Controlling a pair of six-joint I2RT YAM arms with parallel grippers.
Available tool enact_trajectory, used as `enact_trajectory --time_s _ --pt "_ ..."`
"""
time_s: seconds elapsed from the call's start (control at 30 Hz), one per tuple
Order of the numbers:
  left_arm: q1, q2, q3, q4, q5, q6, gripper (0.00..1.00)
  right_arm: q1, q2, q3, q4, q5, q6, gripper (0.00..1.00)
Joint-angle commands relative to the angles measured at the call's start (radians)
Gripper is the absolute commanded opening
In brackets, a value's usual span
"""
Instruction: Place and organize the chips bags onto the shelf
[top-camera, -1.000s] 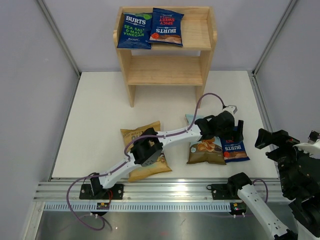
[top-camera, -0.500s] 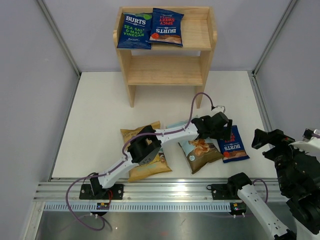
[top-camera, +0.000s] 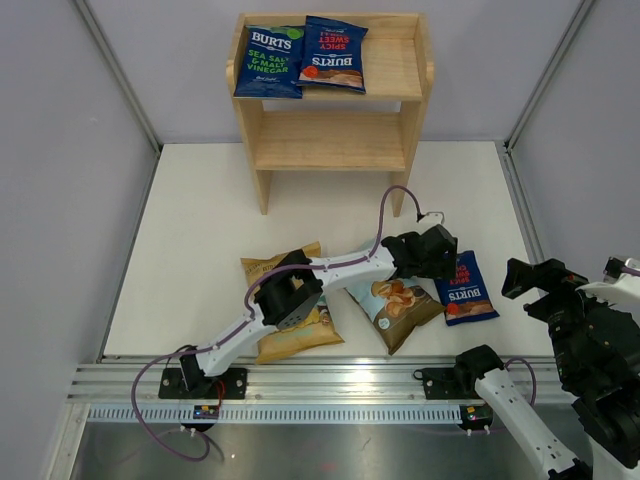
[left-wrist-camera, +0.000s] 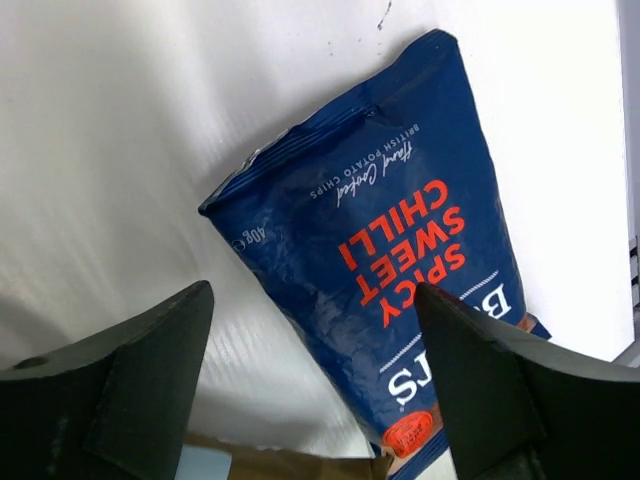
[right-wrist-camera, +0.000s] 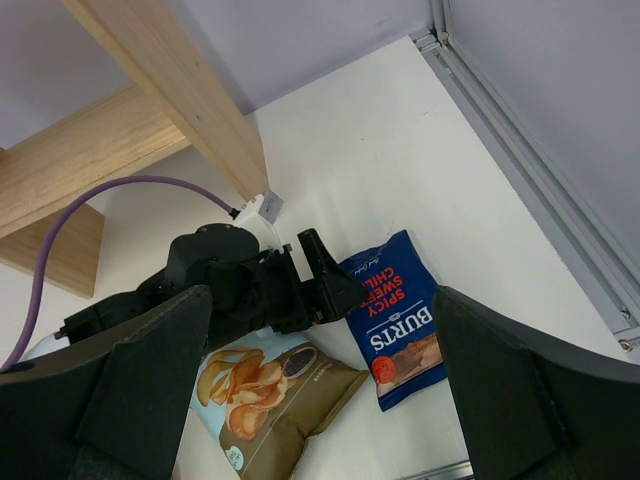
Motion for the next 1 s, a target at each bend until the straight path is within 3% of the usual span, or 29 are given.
enact_trajectory --time_s 0.0,0.23,0.4,0.5,0.53,0.63,0.8,0.97 --pt "0.013 0.033 0.042 0.046 0.040 -0.046 0.79 -0.002 -0.007 0.018 0.010 -0.020 -0.015 0.99" --pt "0.019 0.078 0.074 0.035 0.031 -0.049 0.65 -0.004 -0.019 0.015 0.029 -0.054 -0.016 0.99" --pt "0.024 0.098 0.054 0.072 0.040 -0.073 0.33 -0.002 -0.022 0.015 0.035 -0.077 -0.018 1.00" --pt "0.027 0.098 0.044 0.094 0.043 -0.084 0.23 -0.004 -0.022 0.018 0.033 -0.077 -0.025 0.99" --pt "0.028 0.093 0.039 0.107 0.046 -0.083 0.13 -0.002 -0.024 0.022 0.033 -0.077 -0.027 1.00" --pt "0.028 0.050 -0.031 0.178 0.048 -0.080 0.00 -0.002 -0.024 0.020 0.033 -0.076 -0.031 0.99" --pt "0.030 -0.034 -0.149 0.337 0.102 -0.044 0.00 -0.004 -0.022 0.006 0.044 -0.091 -0.033 0.99" --pt "0.030 -0.181 -0.344 0.615 0.143 -0.037 0.00 -0.004 -0.015 -0.005 0.049 -0.108 -0.039 1.00"
